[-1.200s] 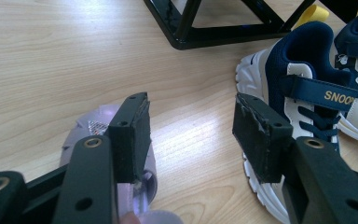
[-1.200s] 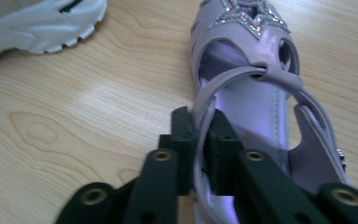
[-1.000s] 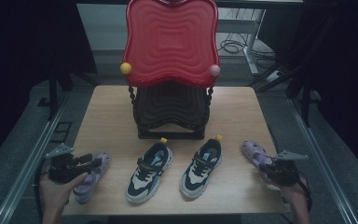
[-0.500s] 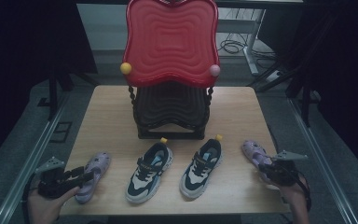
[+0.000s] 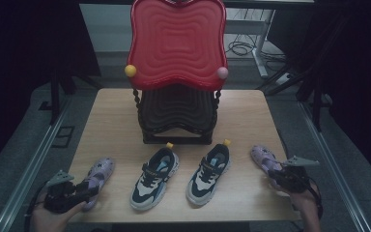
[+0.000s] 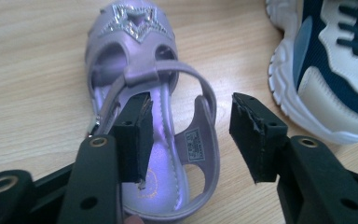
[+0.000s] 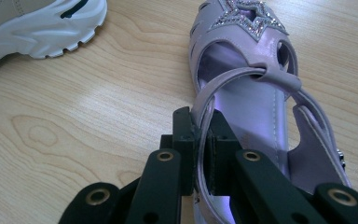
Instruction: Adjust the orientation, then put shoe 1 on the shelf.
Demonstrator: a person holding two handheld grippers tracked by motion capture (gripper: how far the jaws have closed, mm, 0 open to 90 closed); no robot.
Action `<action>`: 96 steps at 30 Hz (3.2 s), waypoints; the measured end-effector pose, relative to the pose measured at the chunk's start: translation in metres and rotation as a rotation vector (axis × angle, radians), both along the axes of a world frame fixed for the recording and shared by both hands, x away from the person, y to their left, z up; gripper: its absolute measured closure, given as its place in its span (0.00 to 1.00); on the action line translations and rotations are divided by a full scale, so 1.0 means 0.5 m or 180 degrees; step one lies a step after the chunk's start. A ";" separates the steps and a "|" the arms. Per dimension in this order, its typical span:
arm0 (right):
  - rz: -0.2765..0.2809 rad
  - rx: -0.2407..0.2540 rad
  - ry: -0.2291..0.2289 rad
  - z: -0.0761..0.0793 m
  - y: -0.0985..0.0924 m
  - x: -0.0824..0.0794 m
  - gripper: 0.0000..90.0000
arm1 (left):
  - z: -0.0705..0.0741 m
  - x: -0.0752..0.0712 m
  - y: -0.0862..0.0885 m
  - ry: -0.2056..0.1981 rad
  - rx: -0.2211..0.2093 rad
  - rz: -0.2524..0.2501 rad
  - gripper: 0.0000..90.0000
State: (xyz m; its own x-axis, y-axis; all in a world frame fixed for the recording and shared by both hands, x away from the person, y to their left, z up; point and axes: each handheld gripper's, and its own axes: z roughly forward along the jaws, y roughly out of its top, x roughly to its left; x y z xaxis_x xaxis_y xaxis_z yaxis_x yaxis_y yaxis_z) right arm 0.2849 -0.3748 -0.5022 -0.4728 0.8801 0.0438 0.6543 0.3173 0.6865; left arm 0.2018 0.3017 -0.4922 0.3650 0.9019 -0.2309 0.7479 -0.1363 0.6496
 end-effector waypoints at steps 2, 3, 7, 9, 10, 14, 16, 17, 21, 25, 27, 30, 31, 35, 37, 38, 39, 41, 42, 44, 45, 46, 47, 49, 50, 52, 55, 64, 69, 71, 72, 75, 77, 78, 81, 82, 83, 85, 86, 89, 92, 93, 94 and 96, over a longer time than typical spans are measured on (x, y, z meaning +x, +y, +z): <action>0.0000 0.0002 -0.0001 0.000 0.000 0.000 0.93 | -0.003 0.002 -0.003 0.0010 0.0014 -0.0016 0.56; -0.0001 0.0003 -0.0004 0.000 -0.001 0.000 0.93 | -0.008 0.005 -0.008 0.0026 0.0051 -0.0051 0.60; 0.0000 0.0008 -0.0007 0.000 -0.002 0.000 0.93 | -0.018 0.011 -0.014 0.0049 0.0102 -0.0095 0.74; 0.0000 0.0018 -0.0008 0.000 -0.003 0.000 0.93 | -0.022 0.012 -0.015 0.0039 0.0075 -0.0140 0.79; -0.0001 0.0020 -0.0011 0.000 -0.004 0.000 0.93 | -0.021 0.011 -0.016 0.0029 0.0061 -0.0146 0.83; 0.0008 0.0026 -0.0008 -0.001 -0.003 0.001 0.93 | -0.020 0.009 -0.019 -0.0008 0.0106 -0.0142 0.91; 0.0018 0.0015 -0.0015 0.001 0.000 0.002 0.93 | -0.019 0.007 -0.019 -0.0030 0.0123 -0.0112 0.93; 0.0016 0.0004 -0.0017 0.002 0.001 0.003 0.93 | -0.017 0.004 -0.015 -0.0055 0.0116 -0.0079 0.94; 0.0021 0.0010 -0.0023 0.002 -0.001 0.004 0.93 | -0.013 0.003 -0.009 -0.0080 0.0090 -0.0042 0.95; -0.0005 0.0018 -0.0045 0.003 -0.006 0.001 0.94 | -0.010 -0.002 -0.001 -0.0104 0.0066 0.0001 0.96; -0.0011 0.0021 -0.0054 0.003 -0.006 0.001 0.94 | -0.009 -0.003 0.002 -0.0118 0.0043 0.0020 0.96; -0.0066 0.0086 -0.0107 0.007 -0.012 0.000 0.94 | -0.005 -0.005 0.018 -0.0171 -0.0089 0.0086 0.96; -0.0084 0.0122 -0.0116 0.008 -0.013 0.000 0.94 | -0.004 -0.004 0.020 -0.0176 -0.0098 0.0096 0.96; -0.0155 0.0190 -0.0171 0.010 -0.020 -0.003 0.94 | 0.004 -0.004 0.030 -0.0228 -0.0152 0.0126 0.96; -0.0173 0.0252 -0.0205 0.012 -0.024 -0.005 0.94 | 0.007 -0.004 0.034 -0.0257 -0.0206 0.0134 0.96; -0.0178 0.0307 -0.0238 0.015 -0.026 -0.006 0.94 | 0.008 -0.003 0.035 -0.0273 -0.0245 0.0147 0.96; -0.0178 0.0307 -0.0238 0.015 -0.026 -0.006 0.94 | 0.008 -0.003 0.035 -0.0273 -0.0245 0.0147 0.96; -0.0190 0.0424 -0.0300 0.022 -0.032 -0.010 0.94 | 0.016 -0.001 0.039 -0.0346 -0.0324 0.0182 0.96; -0.0190 0.0480 -0.0329 0.026 -0.034 -0.013 0.94 | 0.019 0.001 0.040 -0.0383 -0.0354 0.0198 0.96; -0.0183 0.0548 -0.0373 0.031 -0.036 -0.016 0.94 | 0.027 0.003 0.040 -0.0457 -0.0414 0.0217 0.96; -0.0180 0.0583 -0.0387 0.034 -0.036 -0.017 0.94 | 0.031 0.004 0.039 -0.0495 -0.0447 0.0221 0.96; -0.0177 0.0596 -0.0410 0.037 -0.035 -0.019 0.94 | 0.031 0.004 0.039 -0.0495 -0.0447 0.0221 0.96; -0.0174 0.0605 -0.0423 0.039 -0.035 -0.020 0.94 | 0.035 0.005 0.039 -0.0516 -0.0468 0.0225 0.96; -0.0163 0.0649 -0.0467 0.045 -0.032 -0.023 0.94 | 0.049 0.008 0.035 -0.0613 -0.0569 0.0198 0.96; -0.0157 0.0674 -0.0486 0.049 -0.031 -0.025 0.94 | 0.052 0.009 0.033 -0.0637 -0.0594 0.0188 0.96; -0.0150 0.0711 -0.0505 0.053 -0.029 -0.027 0.94 | 0.056 0.010 0.032 -0.0660 -0.0616 0.0176 0.96; -0.0085 0.0846 -0.0606 0.074 -0.021 -0.037 0.94 | 0.068 0.018 0.024 -0.0721 -0.0658 0.0153 0.96; 0.0025 0.0911 -0.0755 0.106 -0.002 -0.052 0.94 | 0.092 0.028 0.010 -0.0823 -0.0743 0.0074 0.96; 0.0075 0.0986 -0.0812 0.116 0.010 -0.055 0.94 | 0.102 0.032 -0.001 -0.0897 -0.0743 0.0038 0.96; 0.0096 0.1018 -0.0849 0.119 0.015 -0.056 0.94 | 0.106 0.035 -0.006 -0.0934 -0.0747 0.0029 0.96; 0.0118 0.1036 -0.0855 0.121 0.018 -0.056 0.94 | 0.108 0.036 -0.008 -0.0947 -0.0753 0.0024 0.96; 0.0165 0.1086 -0.0886 0.126 0.026 -0.056 0.94 | 0.116 0.040 -0.017 -0.1003 -0.0773 0.0001 0.96; 0.0203 0.1103 -0.0904 0.129 0.033 -0.055 0.94 | 0.122 0.044 -0.023 -0.1034 -0.0787 -0.0021 0.96; 0.0222 0.1105 -0.0916 0.131 0.036 -0.055 0.94 | 0.125 0.045 -0.026 -0.1054 -0.0792 -0.0032 0.96; 0.0284 0.1118 -0.0960 0.138 0.049 -0.054 0.94 | 0.134 0.051 -0.038 -0.1086 -0.0772 -0.0085 0.96; 0.0315 0.1112 -0.0982 0.140 0.054 -0.054 0.94 | 0.137 0.053 -0.042 -0.1095 -0.0773 -0.0100 0.96; 0.0337 0.1121 -0.0994 0.142 0.059 -0.053 0.94 | 0.139 0.054 -0.046 -0.1107 -0.0781 -0.0114 0.96; 0.0384 0.1149 -0.1004 0.146 0.068 -0.051 0.94 | 0.142 0.058 -0.054 -0.1127 -0.0793 -0.0140 0.96; 0.0414 0.1149 -0.1020 0.147 0.072 -0.050 0.94 | 0.143 0.060 -0.057 -0.1134 -0.0800 -0.0151 0.96; 0.0447 0.1178 -0.1025 0.150 0.081 -0.048 0.94 | 0.146 0.064 -0.064 -0.1143 -0.0817 -0.0175 0.96; 0.0530 0.1216 -0.1047 0.155 0.099 -0.046 0.94 | 0.151 0.070 -0.075 -0.1159 -0.0834 -0.0214 0.96; 0.0554 0.1221 -0.1054 0.157 0.104 -0.045 0.94 | 0.151 0.070 -0.075 -0.1159 -0.0834 -0.0214 0.96; 0.0590 0.1211 -0.1071 0.157 0.107 -0.044 0.94 | 0.154 0.072 -0.079 -0.1173 -0.0837 -0.0227 0.96; 0.0628 0.1220 -0.1071 0.159 0.115 -0.043 0.94 | 0.156 0.074 -0.082 -0.1182 -0.0843 -0.0239 0.96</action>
